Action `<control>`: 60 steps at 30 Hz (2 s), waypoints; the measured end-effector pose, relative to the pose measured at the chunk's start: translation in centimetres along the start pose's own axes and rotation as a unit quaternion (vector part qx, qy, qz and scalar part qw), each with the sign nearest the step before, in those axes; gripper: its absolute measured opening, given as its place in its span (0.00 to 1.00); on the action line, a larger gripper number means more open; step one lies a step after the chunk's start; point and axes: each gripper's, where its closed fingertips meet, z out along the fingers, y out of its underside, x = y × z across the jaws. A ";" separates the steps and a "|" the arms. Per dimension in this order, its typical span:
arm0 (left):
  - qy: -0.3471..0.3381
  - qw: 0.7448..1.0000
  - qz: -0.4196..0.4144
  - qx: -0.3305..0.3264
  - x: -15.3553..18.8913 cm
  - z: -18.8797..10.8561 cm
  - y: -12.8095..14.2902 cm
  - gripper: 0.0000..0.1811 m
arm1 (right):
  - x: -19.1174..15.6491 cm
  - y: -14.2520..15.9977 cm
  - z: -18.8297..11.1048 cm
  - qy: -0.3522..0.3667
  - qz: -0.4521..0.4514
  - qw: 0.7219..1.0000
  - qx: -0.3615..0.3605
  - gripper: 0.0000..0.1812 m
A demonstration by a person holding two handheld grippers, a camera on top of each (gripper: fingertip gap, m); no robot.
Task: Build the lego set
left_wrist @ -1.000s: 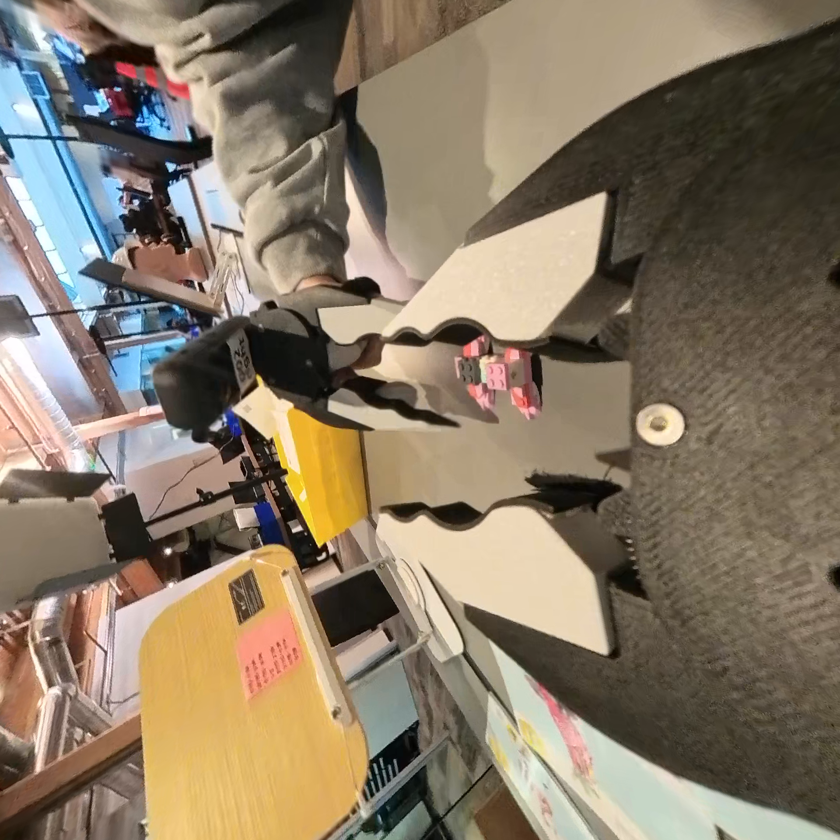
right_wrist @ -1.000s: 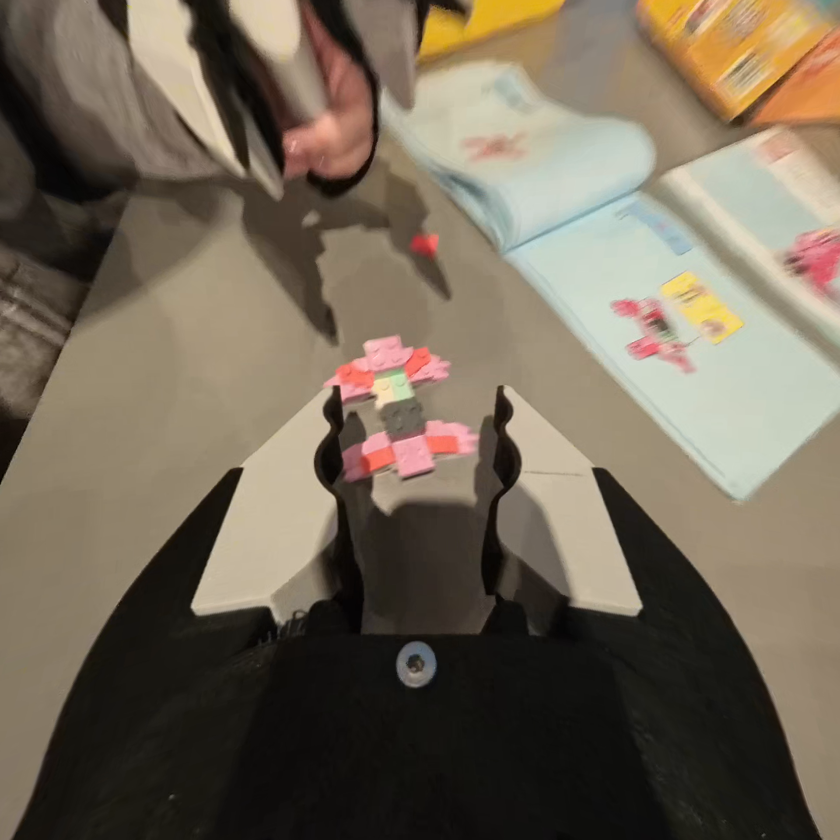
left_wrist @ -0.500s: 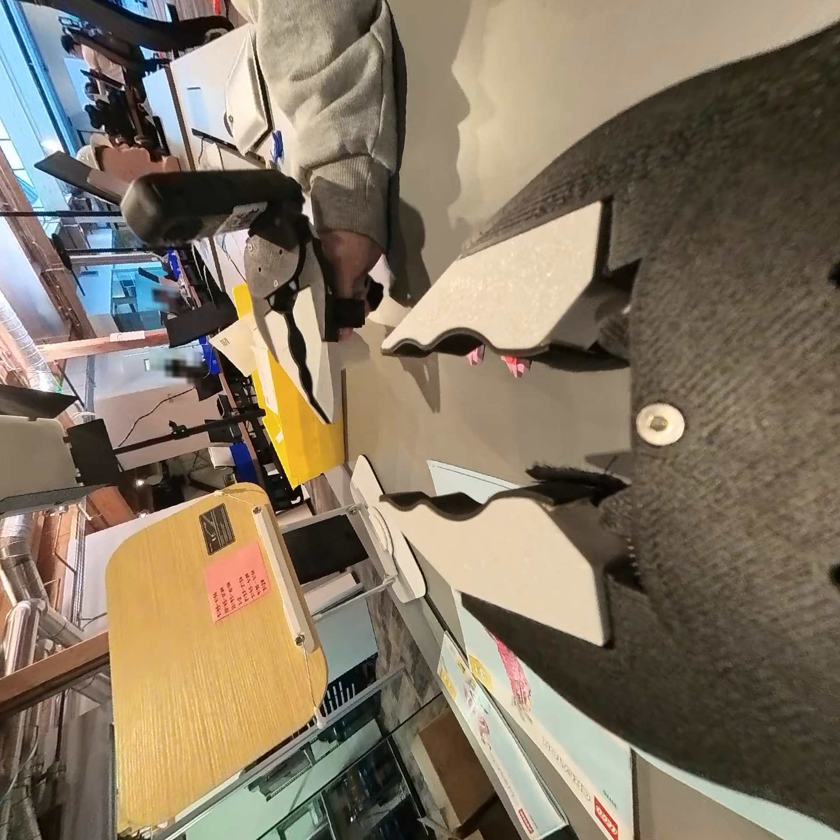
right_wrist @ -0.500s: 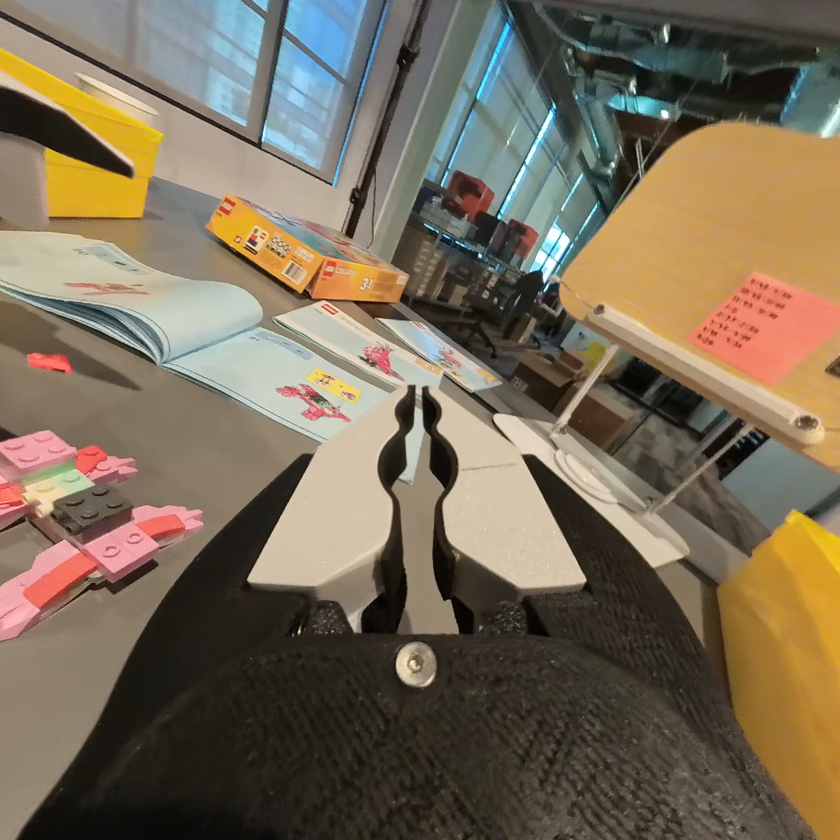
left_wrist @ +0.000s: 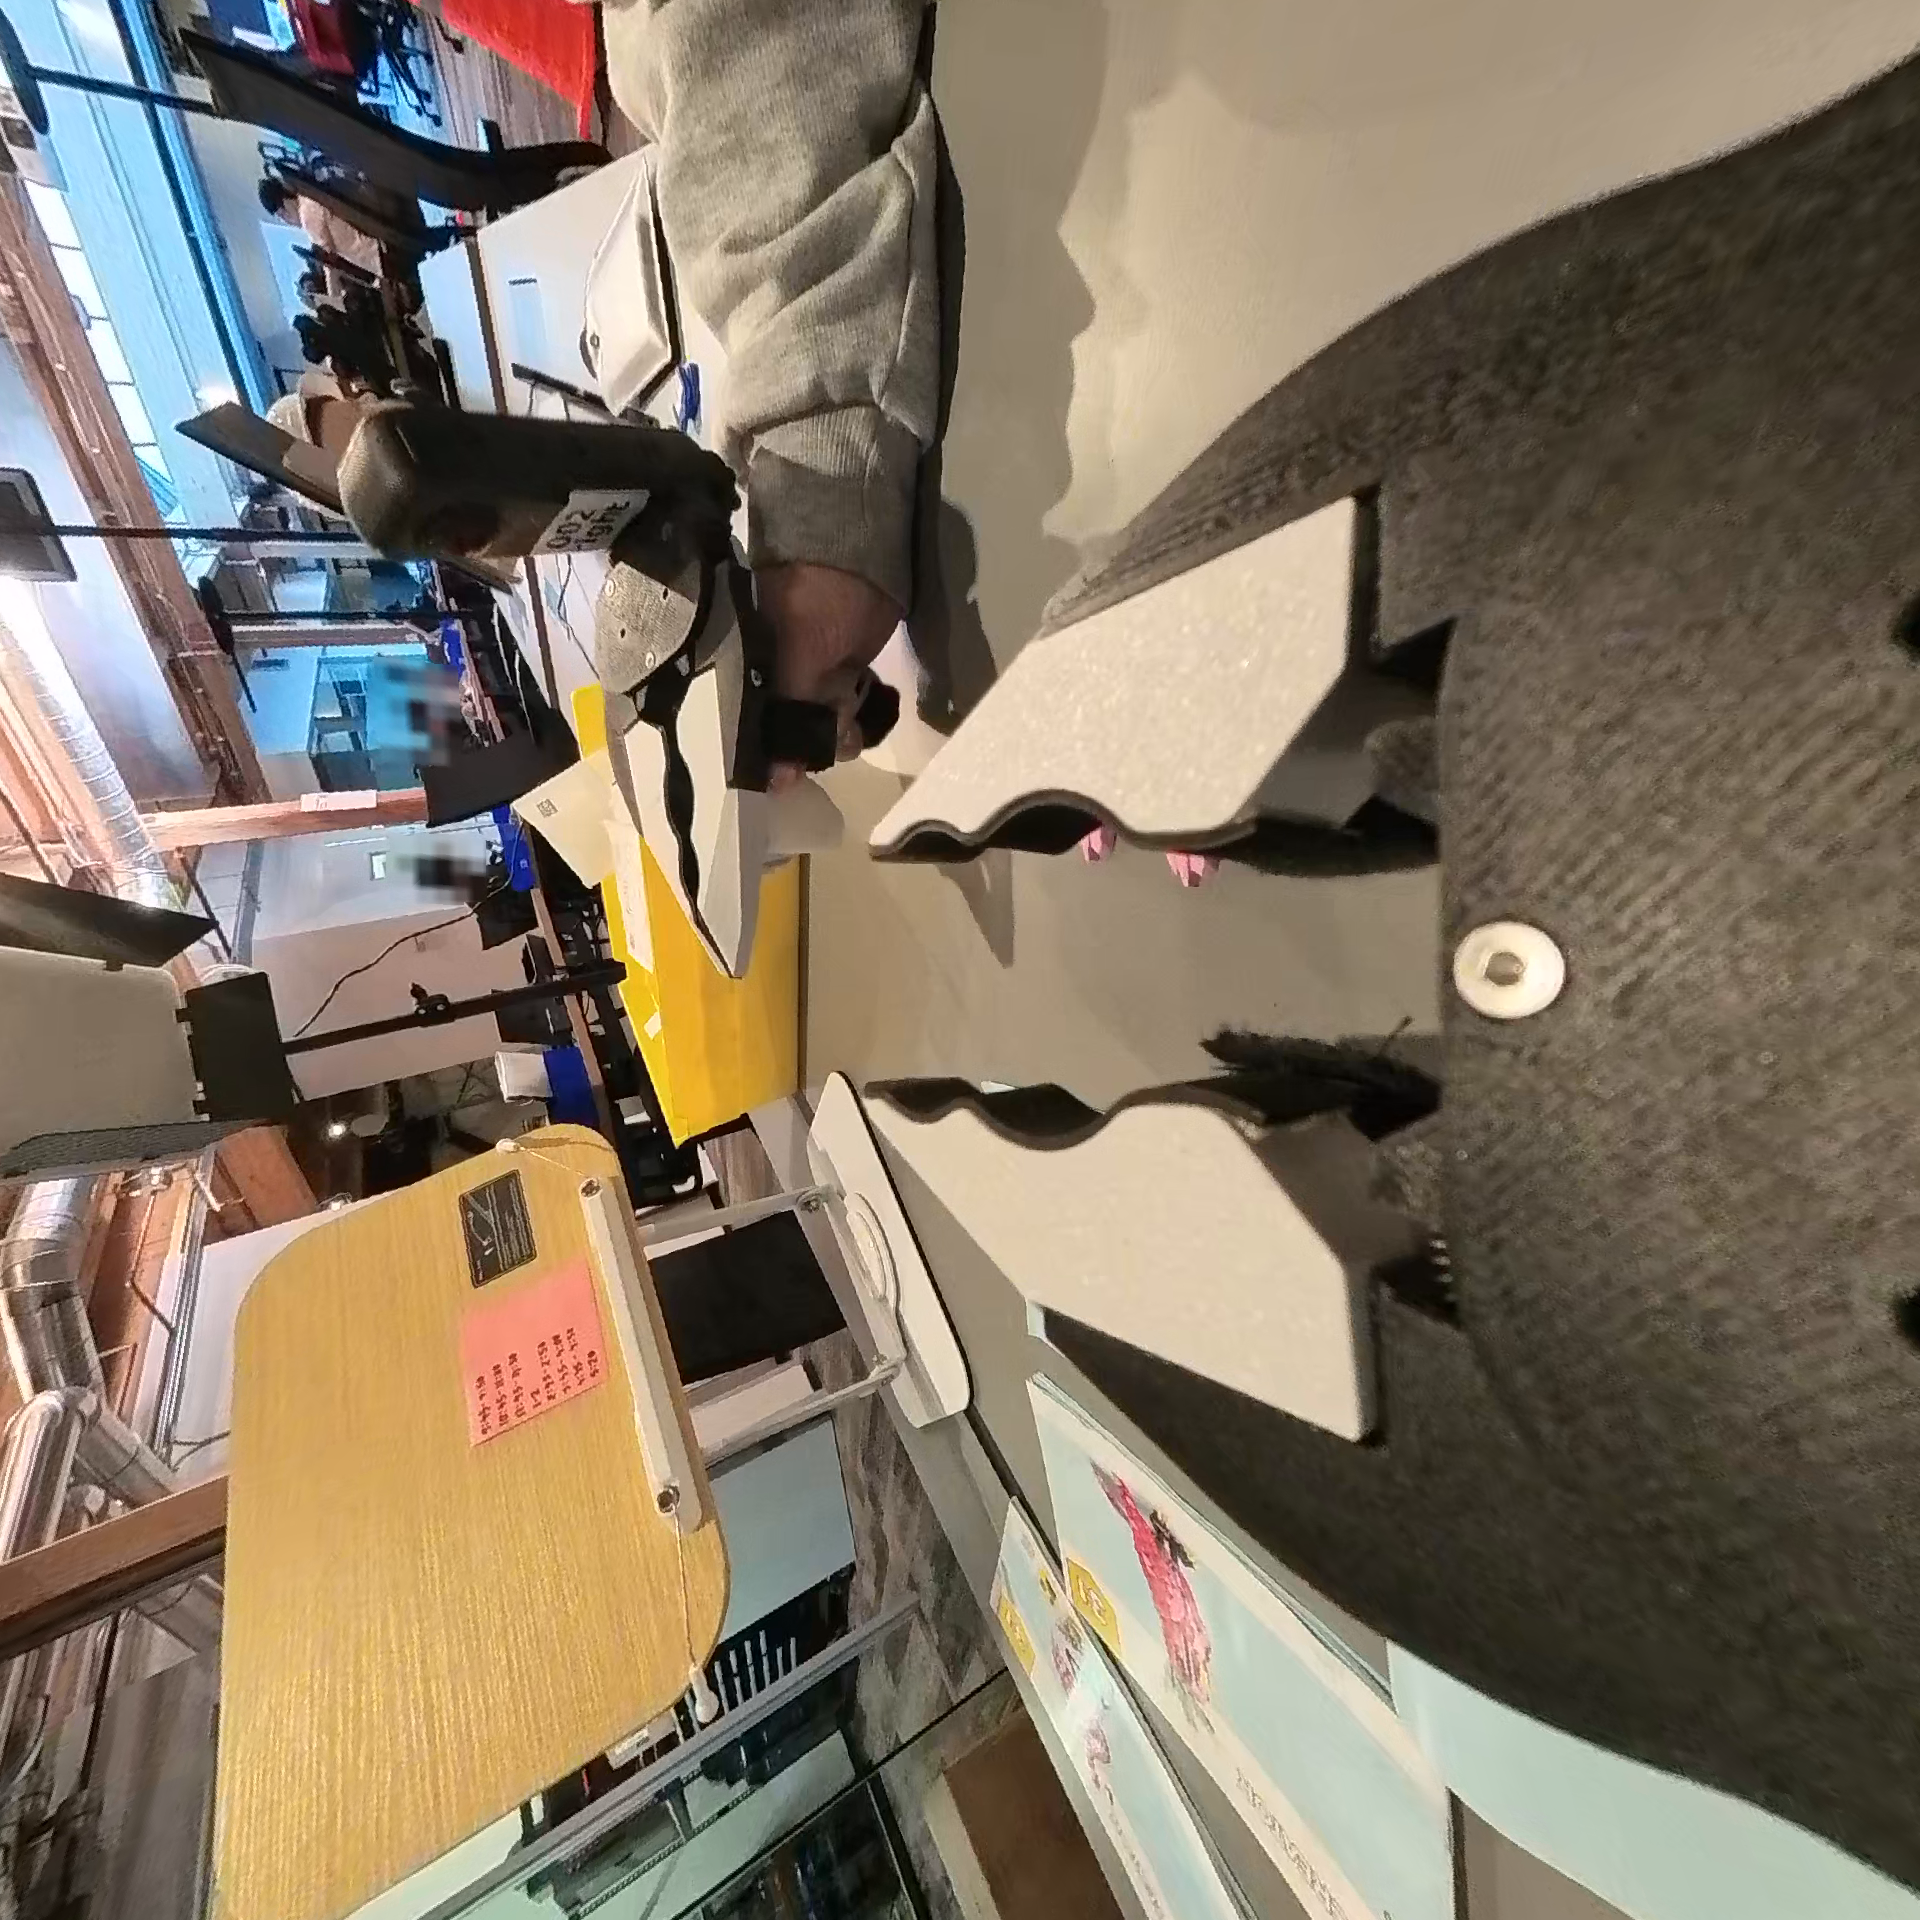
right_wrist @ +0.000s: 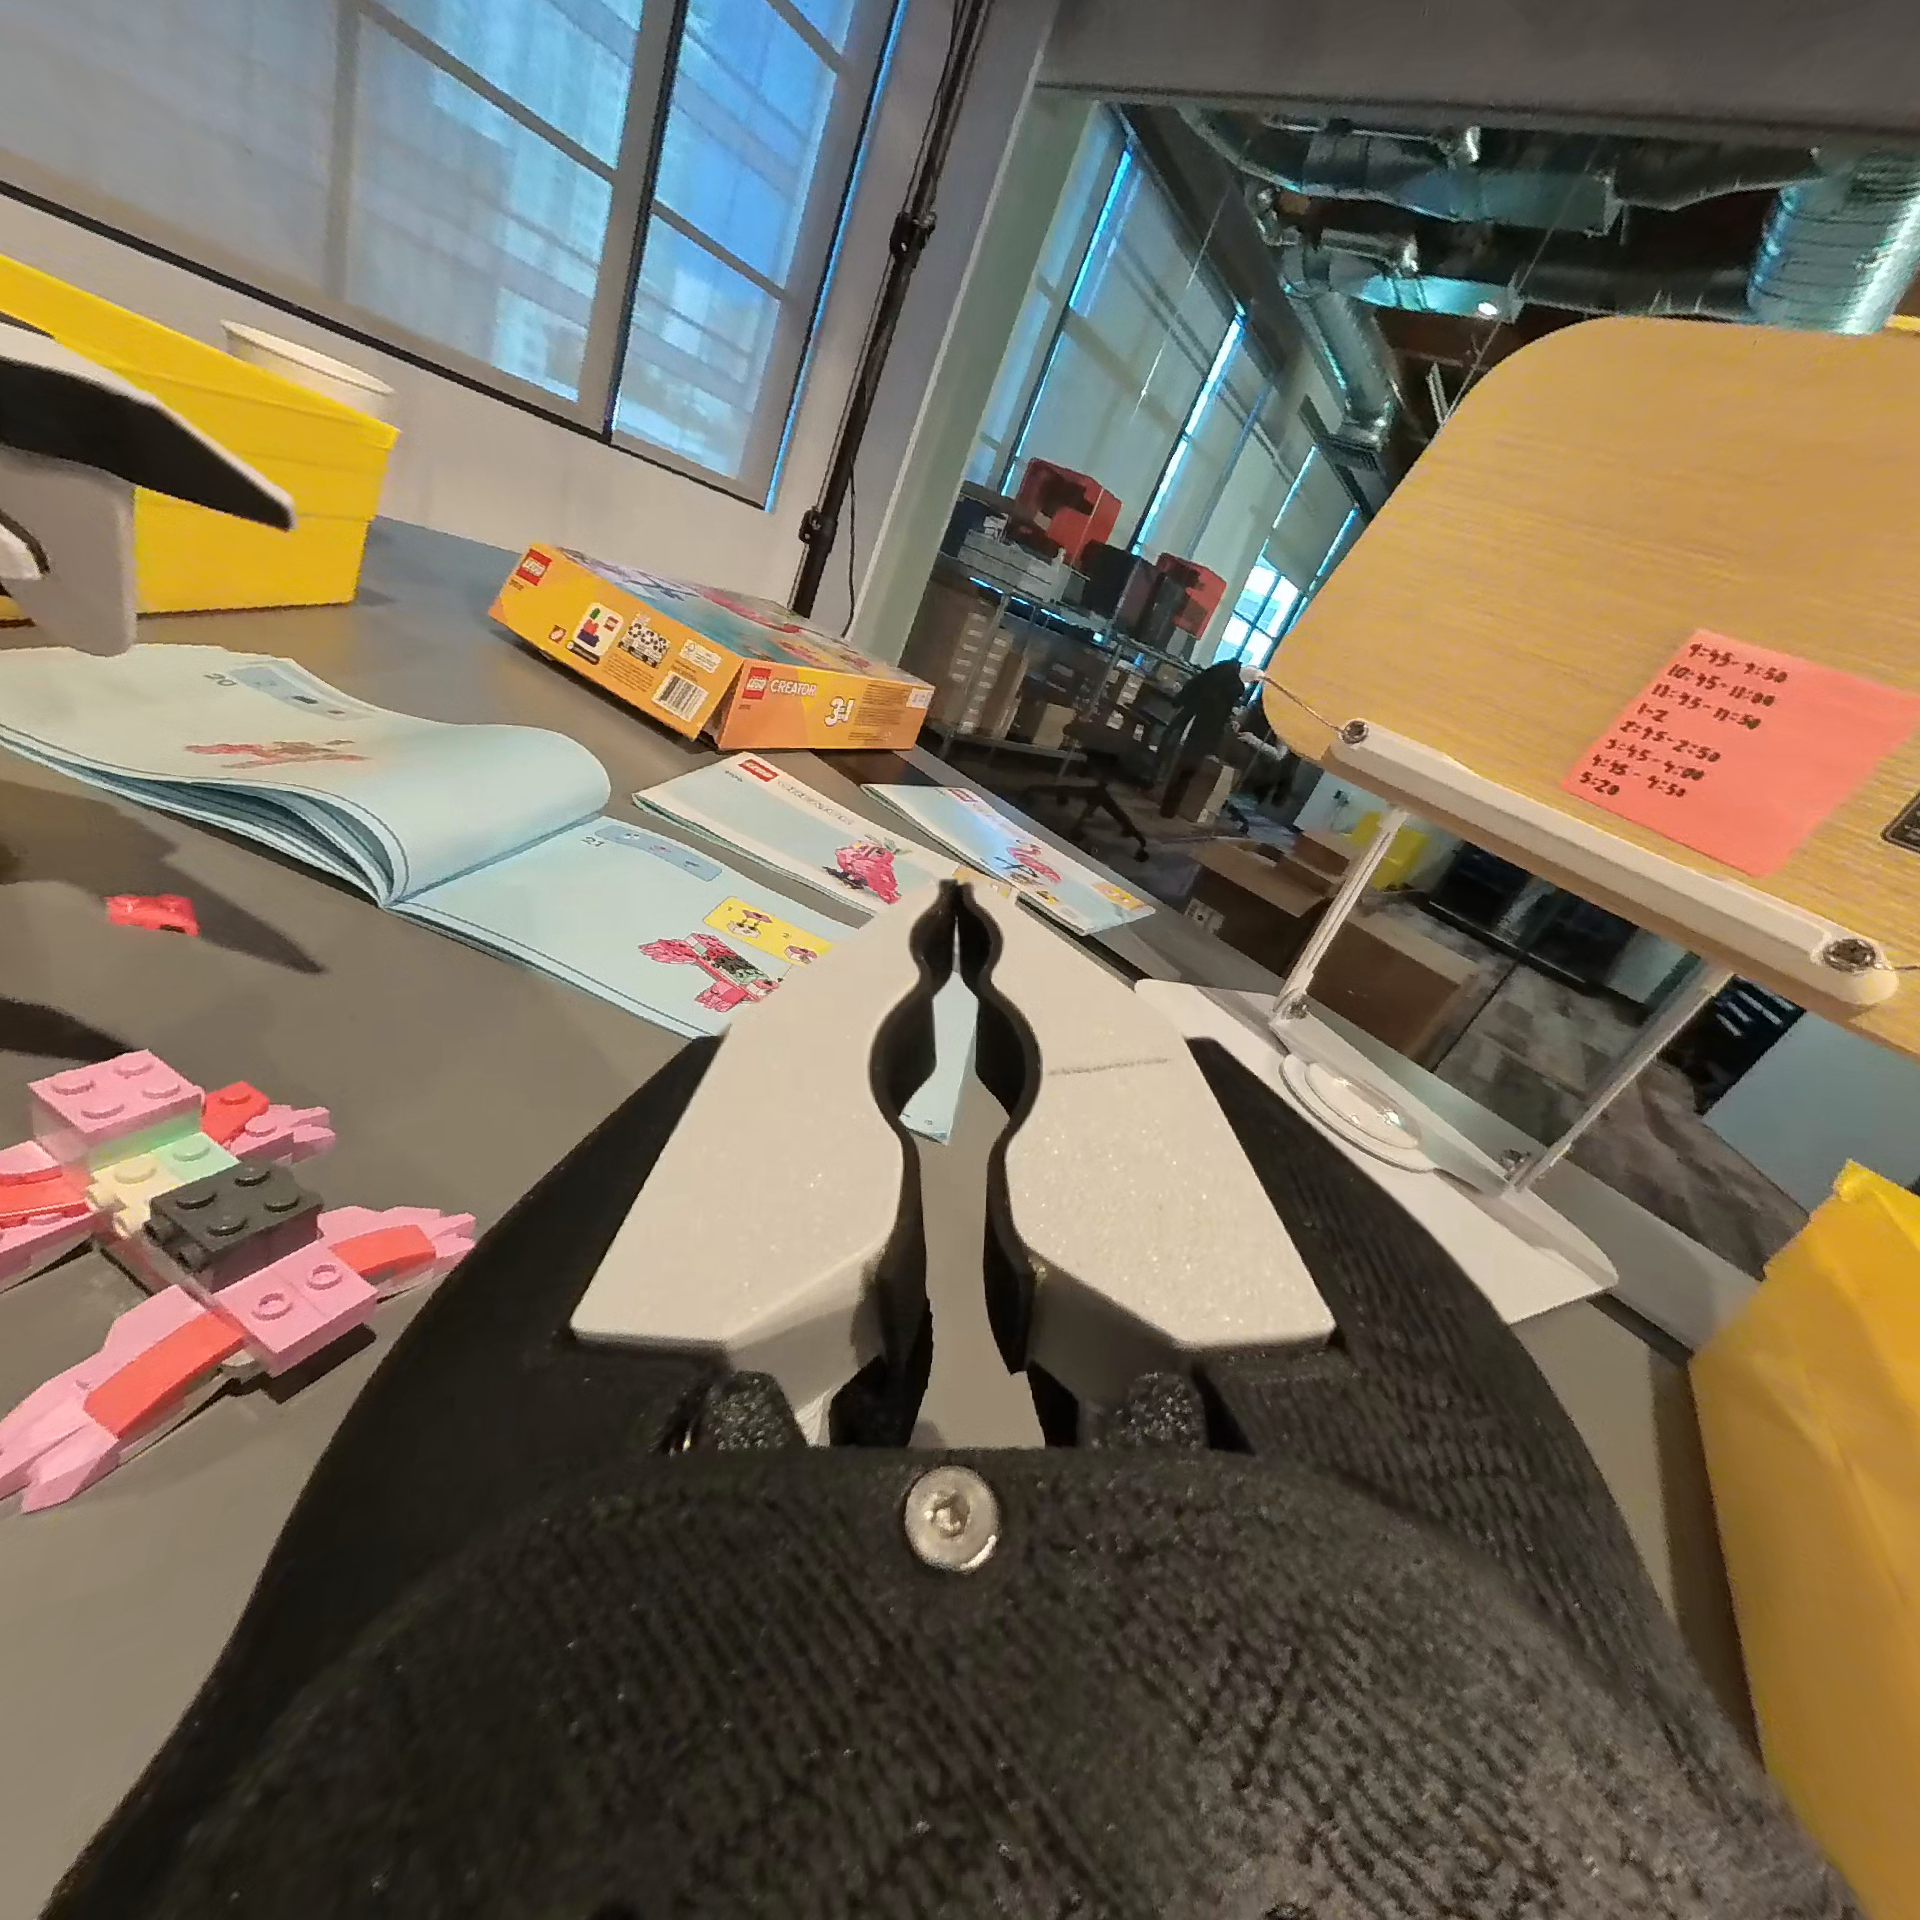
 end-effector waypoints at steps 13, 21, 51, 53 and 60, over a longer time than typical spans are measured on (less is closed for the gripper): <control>0.005 1.000 0.003 -0.005 0.3 0.1 0.1 0.20 | 1.5 0.2 -0.1 0.032 0.025 0.999 0.002 0.00; 0.002 1.000 0.006 -0.002 0.2 0.1 0.0 0.19 | 2.4 0.6 -0.3 0.041 0.060 0.997 0.001 0.00; 0.009 1.000 0.017 -0.003 0.6 0.1 0.0 0.14 | 1.8 1.0 0.1 0.030 0.043 0.999 -0.012 0.00; 0.008 1.000 0.017 -0.002 0.5 0.1 -0.1 0.14 | 1.8 1.1 0.1 0.030 0.043 0.999 -0.012 0.00; 0.006 1.000 0.017 -0.002 0.4 0.0 -0.1 0.14 | 1.8 1.1 0.1 0.032 0.041 0.999 -0.013 0.00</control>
